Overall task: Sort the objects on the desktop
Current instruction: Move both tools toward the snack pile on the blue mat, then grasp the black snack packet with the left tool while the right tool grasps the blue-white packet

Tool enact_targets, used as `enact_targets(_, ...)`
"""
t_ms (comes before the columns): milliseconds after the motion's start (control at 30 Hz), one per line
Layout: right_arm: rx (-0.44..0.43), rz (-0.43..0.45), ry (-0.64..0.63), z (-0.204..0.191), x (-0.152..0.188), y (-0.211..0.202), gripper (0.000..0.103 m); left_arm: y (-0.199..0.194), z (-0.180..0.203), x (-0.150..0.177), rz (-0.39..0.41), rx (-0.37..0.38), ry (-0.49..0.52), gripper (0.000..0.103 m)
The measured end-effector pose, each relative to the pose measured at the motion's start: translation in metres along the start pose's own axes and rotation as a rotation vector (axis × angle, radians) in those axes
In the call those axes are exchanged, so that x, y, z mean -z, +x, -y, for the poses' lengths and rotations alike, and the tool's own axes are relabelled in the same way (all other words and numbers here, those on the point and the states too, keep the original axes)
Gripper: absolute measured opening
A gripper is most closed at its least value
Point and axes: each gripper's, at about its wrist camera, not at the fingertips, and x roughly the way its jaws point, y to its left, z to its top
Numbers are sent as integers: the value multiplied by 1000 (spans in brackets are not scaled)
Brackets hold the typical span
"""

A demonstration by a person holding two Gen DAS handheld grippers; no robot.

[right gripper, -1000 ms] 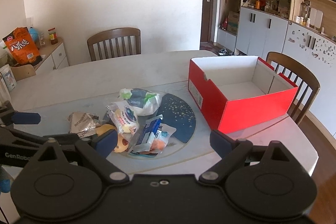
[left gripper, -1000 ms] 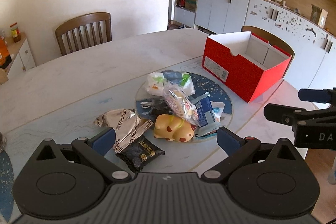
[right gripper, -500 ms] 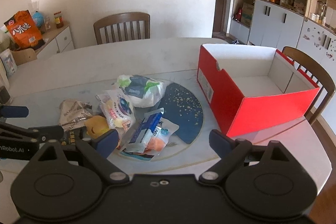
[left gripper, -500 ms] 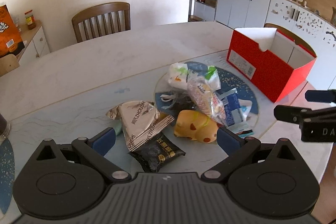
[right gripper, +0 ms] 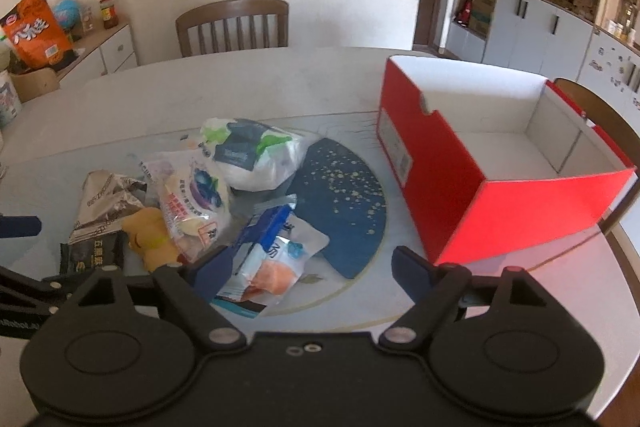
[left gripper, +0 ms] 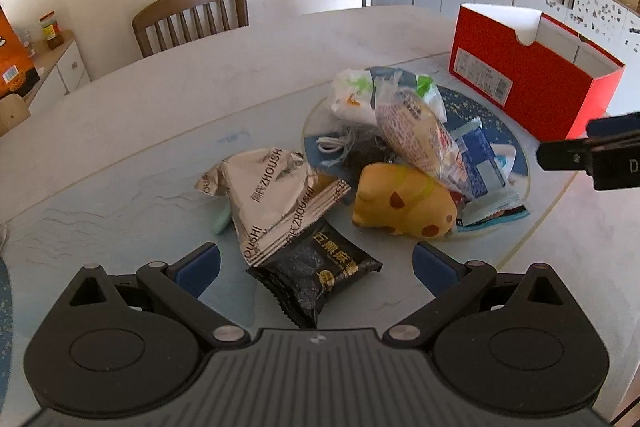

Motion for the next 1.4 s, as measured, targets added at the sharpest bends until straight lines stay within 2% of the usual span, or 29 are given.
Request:
enact_targets(600,-26,-68,-63,-21,-4,39,73,25,3,8,-19,5,10,102)
enact_targets(767,-34,-82,-69,-23,-4,46,66,27,3,9,-21,9,5,102)
enact_targets(967,-49,-92,-75,-27,-6,51,59,28,2,10,-25,9,4,95)
enact_targets(1233,-63,-108,-69,-30,-6,58,54,31,4,10,-32,10,16,88)
enact_targets(1400,-74,-111,-65,-31,-7,58,49,33,7,11,-42,12,29,75)
